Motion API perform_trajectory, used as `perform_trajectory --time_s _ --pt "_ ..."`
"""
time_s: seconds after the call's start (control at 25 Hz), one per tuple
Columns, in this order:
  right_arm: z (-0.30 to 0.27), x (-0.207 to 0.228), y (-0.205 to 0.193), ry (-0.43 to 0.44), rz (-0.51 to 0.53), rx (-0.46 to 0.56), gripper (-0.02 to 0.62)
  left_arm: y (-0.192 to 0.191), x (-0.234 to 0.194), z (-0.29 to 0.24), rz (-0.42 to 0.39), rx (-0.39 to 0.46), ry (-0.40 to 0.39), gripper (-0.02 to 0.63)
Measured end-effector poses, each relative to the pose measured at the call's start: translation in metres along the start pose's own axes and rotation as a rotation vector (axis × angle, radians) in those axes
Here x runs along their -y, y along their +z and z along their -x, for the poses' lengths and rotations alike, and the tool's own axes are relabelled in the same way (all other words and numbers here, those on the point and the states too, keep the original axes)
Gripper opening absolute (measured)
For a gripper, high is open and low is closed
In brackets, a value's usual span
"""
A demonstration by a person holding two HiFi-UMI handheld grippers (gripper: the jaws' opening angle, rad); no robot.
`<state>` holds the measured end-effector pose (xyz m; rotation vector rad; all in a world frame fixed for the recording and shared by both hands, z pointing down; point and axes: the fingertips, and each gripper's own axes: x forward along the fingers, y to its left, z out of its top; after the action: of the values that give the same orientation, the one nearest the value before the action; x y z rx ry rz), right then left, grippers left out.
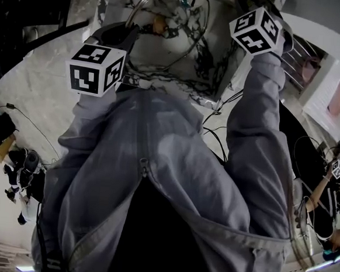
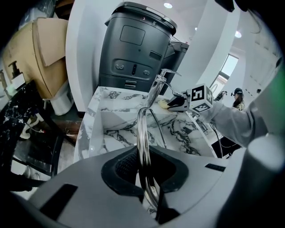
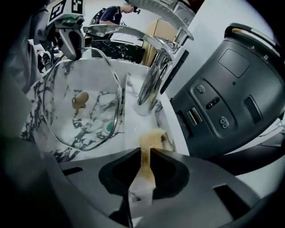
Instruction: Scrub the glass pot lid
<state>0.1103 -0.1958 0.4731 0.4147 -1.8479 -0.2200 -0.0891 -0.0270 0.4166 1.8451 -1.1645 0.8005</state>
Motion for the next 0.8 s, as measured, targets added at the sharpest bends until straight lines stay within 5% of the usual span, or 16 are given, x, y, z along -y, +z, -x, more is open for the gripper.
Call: perform_trajectory --time_s 0.08,0.16,0.52,0.8 --pt "0.004 0.005 0.002 -0.033 -0.018 0.015 0.079 0.001 0.001 0.001 -0.001 0.000 0.000 0.052" --pt "0.009 0.009 0.004 -0.050 -0.041 0.029 0.181 0.001 0.002 0.002 -0.004 0.001 0.000 0.052" --pt "0.058 -0.007 0.016 -0.074 -0.097 0.089 0.193 0.011 0.010 0.017 -0.156 -0.018 0.016 0.052" --pt "0.097 -0.067 0.054 0.076 -0.105 0.215 0.193 0.015 0.029 0.034 -0.343 -0.031 0.014 0.052"
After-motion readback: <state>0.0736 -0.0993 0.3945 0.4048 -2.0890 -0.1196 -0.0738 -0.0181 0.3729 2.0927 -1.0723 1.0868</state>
